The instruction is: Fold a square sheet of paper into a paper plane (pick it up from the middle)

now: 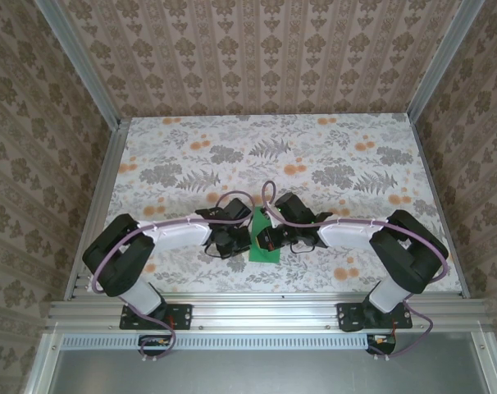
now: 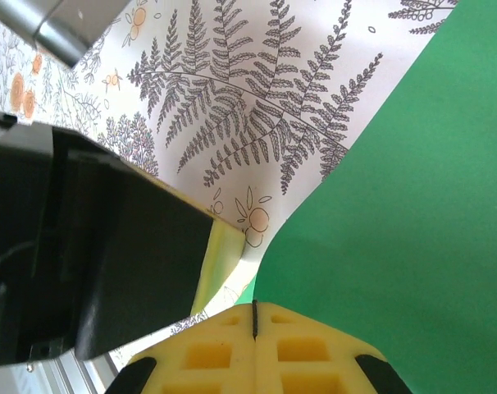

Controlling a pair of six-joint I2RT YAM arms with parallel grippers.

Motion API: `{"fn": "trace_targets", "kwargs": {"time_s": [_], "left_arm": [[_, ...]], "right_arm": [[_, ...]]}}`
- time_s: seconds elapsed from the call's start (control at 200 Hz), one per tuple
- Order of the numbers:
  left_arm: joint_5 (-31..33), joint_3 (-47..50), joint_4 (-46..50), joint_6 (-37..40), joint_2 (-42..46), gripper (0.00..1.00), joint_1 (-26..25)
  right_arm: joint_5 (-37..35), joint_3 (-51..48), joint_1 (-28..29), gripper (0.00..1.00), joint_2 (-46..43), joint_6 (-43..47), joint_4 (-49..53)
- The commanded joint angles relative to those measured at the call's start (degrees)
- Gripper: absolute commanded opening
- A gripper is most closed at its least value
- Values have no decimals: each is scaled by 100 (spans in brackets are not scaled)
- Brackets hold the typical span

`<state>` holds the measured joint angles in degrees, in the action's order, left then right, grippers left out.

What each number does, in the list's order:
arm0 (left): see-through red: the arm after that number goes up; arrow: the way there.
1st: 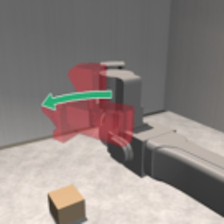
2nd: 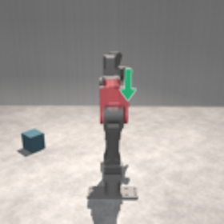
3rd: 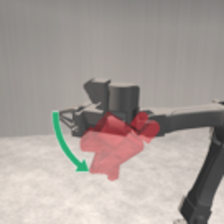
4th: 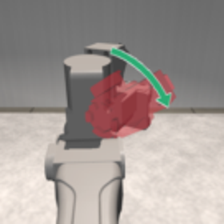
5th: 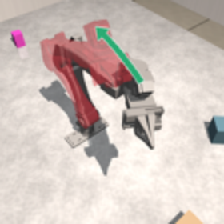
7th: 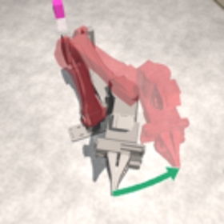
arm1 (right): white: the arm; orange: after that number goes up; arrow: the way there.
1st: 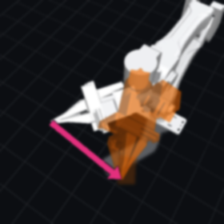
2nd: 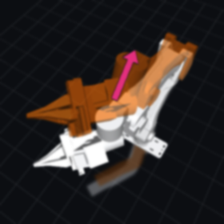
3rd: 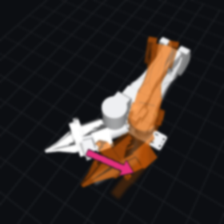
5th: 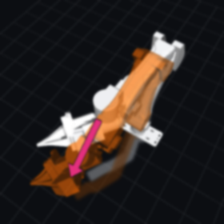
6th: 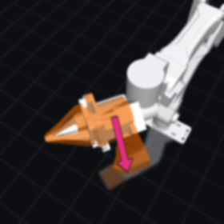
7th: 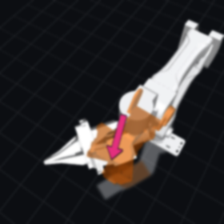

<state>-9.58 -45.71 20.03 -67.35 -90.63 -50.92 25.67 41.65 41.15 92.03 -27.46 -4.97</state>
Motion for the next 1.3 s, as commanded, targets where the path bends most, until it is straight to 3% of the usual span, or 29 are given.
{"fn": "trace_targets", "kwargs": {"time_s": [0.0,0.28,0.4,0.545,0.955,1.13,1.295], "left_arm": [[-214,226,-443,-447,331,0,-177],[-62,718,-1050,-1143,662,0,-350],[-269,627,-1085,-1027,457,0,-331],[-496,879,-1801,-1305,239,0,-321],[-55,801,-661,-762,66,0,-31],[-209,665,-545,-293,89,0,269],[-157,422,-132,128,76,0,346]], "right_arm": [[-84,-121,-19,5,-89,-279,-294],[-170,-235,-21,5,-168,-431,-439],[-168,-231,-32,5,-174,-444,-465],[-150,-227,-30,5,-168,-462,-463],[-145,-199,-124,5,-386,-435,-363],[-145,-374,-116,5,-270,-682,-843],[-289,-296,-129,5,-74,-387,-567]]}}
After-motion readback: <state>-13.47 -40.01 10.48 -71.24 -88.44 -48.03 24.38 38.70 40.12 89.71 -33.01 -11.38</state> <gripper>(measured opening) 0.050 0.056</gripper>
